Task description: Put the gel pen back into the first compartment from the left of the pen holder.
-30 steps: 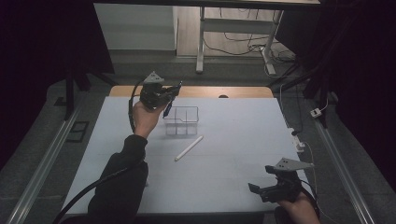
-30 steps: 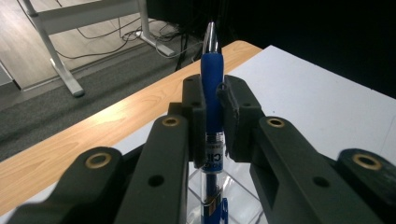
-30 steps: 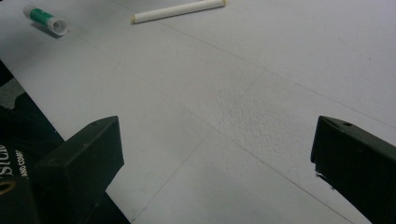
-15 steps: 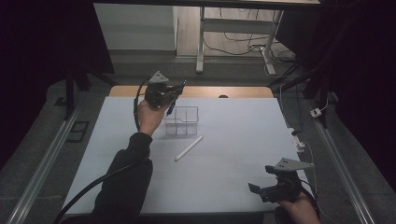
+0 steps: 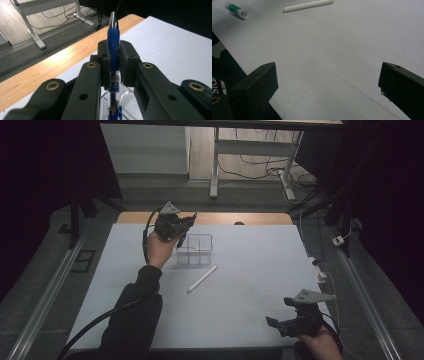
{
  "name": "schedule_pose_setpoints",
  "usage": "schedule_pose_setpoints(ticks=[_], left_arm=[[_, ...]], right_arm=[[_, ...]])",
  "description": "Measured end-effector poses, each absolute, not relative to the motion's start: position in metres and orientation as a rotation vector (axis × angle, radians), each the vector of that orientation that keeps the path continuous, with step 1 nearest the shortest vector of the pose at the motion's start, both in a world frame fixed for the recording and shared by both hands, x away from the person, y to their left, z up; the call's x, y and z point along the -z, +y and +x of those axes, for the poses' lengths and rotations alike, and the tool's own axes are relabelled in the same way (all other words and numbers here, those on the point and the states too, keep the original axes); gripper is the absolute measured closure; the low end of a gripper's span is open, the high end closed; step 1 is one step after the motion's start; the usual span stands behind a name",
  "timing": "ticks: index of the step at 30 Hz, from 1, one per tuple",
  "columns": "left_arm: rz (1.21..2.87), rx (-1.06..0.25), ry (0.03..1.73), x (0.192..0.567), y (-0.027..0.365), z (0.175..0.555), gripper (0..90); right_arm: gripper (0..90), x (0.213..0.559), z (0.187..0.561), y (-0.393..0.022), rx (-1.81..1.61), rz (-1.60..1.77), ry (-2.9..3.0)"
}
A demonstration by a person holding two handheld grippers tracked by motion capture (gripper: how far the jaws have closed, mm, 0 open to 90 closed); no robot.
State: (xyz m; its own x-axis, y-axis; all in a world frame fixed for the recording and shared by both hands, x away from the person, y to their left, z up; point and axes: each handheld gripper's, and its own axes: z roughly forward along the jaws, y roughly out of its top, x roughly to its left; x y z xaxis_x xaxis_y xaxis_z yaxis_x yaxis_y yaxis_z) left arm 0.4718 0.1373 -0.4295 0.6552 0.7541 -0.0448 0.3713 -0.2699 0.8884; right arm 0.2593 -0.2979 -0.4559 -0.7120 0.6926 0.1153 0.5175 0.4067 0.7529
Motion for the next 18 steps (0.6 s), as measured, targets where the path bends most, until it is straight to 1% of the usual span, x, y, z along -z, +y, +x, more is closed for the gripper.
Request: schedule_pose_setpoints(ticks=[18], left_arm=[[1.918,-0.424,0.976,0.453,0.141,0.473,79.4]], right_arm=[[2.1,0.456,0.259,-0.298,-1.188,1.067,2.45]])
